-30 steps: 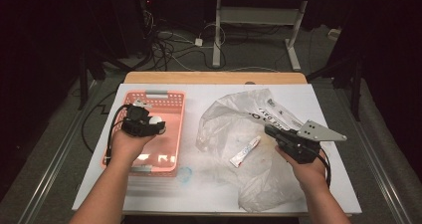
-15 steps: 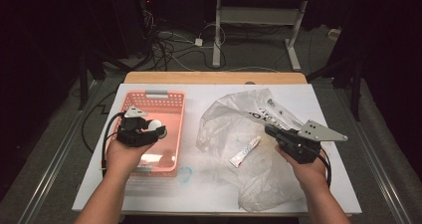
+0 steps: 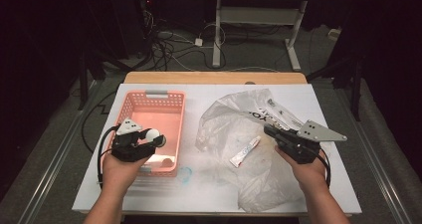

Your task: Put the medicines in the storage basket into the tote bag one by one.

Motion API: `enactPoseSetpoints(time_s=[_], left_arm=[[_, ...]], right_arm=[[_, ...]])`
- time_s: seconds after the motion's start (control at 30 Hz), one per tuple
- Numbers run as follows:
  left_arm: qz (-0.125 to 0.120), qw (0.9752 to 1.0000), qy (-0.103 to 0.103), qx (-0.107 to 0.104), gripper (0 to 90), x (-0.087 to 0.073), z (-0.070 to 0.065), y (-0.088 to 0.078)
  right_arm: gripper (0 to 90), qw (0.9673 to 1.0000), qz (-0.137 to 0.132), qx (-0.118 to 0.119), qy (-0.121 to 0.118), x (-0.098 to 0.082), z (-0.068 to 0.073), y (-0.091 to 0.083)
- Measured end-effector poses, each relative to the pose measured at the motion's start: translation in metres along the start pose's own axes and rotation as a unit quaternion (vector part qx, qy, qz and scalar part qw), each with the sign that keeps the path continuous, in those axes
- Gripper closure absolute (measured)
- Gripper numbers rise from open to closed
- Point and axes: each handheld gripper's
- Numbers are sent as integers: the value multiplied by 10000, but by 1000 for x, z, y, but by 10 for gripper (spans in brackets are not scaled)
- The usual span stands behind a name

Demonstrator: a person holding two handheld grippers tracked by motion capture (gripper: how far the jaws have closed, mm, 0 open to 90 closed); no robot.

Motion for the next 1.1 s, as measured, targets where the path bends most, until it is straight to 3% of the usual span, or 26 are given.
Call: enactPoseSetpoints(time_s=[0.47, 0.53, 1.1], left_arm=[[-295, 9993, 223, -43, 489, -16, -16, -7], [-329, 9992, 185, -128, 489, -17, -17, -7], [-678, 9958, 406, -451, 490, -7, -44, -18]], right_arm=[[900, 10000, 31, 28, -31, -1, 2, 1], [900, 10000, 62, 19, -30, -2, 2, 2], [900, 10000, 23, 49, -38, -1, 3, 1]])
Point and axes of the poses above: each handheld gripper's, and its own axes: y roughly forward along the jaws, x roughly out of its top, z roughly to its left, and after that the axes turned 6 degrees about z, right-handed
